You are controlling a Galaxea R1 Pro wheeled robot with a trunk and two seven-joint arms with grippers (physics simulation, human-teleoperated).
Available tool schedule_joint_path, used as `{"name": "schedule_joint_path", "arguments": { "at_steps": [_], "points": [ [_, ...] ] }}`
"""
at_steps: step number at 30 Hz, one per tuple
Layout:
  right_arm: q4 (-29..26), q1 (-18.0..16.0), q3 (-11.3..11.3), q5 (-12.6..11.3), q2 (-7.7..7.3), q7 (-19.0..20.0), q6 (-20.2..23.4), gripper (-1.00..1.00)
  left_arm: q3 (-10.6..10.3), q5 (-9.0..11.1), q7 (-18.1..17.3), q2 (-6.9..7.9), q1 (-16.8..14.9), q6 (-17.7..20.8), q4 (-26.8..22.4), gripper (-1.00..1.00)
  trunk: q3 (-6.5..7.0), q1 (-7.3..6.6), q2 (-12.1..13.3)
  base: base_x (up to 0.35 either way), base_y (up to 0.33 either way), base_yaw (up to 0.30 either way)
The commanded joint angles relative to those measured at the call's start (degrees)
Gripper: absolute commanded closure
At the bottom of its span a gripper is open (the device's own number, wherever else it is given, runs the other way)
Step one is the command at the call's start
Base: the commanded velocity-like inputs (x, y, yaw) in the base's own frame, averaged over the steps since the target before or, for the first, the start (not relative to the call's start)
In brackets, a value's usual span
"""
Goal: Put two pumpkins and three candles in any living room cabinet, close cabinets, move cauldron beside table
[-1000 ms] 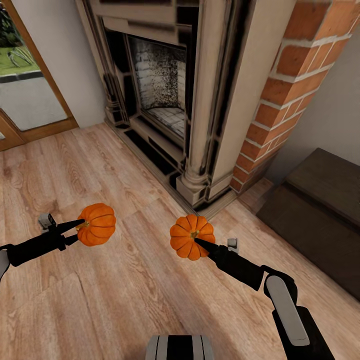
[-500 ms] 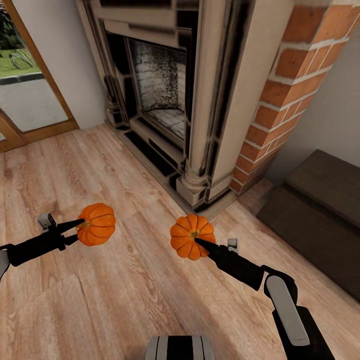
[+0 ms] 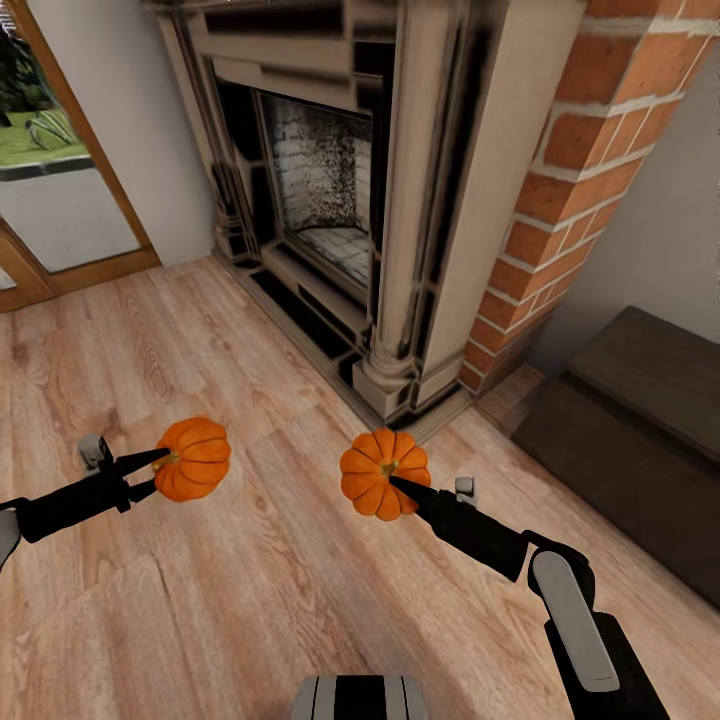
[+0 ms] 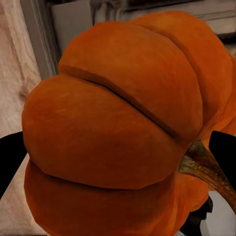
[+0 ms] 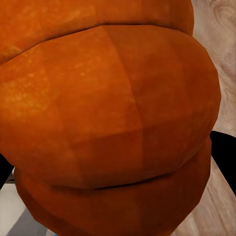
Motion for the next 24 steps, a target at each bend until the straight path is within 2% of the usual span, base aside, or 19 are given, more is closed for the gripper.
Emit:
{"name": "schedule_joint_path", "arguments": {
  "at_steps": [1, 7, 8, 13, 24],
  "points": [
    [0.0, 0.0, -0.1, 0.1, 0.06, 0.3, 0.4, 1.00, 0.0, 0.3, -0.3, 0.00, 0.0, 0.4, 0.4, 1.00, 0.06, -0.01, 0.0, 0.000, 0.000, 0.000],
    [0.0, 0.0, -0.1, 0.2, 0.05, 0.3, 0.4, 1.00, -0.4, 0.0, -0.3, 0.29, 0.0, 0.4, 1.9, 1.00, 0.38, -0.01, 0.0, 0.000, 0.000, 0.000],
    [0.0, 0.0, -0.1, 0.2, 0.06, 0.3, 0.4, 1.00, -0.5, 0.1, -0.3, 1.28, -0.1, 0.4, 2.0, 1.00, 0.39, -0.01, 0.0, 0.000, 0.000, 0.000],
    [0.0, 0.0, -0.1, 0.2, 0.06, 0.3, 0.4, 1.00, -0.5, 0.1, -0.3, 1.78, -0.1, 0.4, 2.1, 1.00, 0.41, -0.01, 0.0, -0.028, 0.000, 0.000],
    [0.0, 0.0, -0.2, 0.2, 0.06, 0.3, 0.4, 1.00, -0.6, 0.1, -0.3, 1.81, 0.0, 0.4, 1.6, 1.00, 0.60, -0.01, 0.0, -0.290, 0.000, -0.038]
  ]
}}
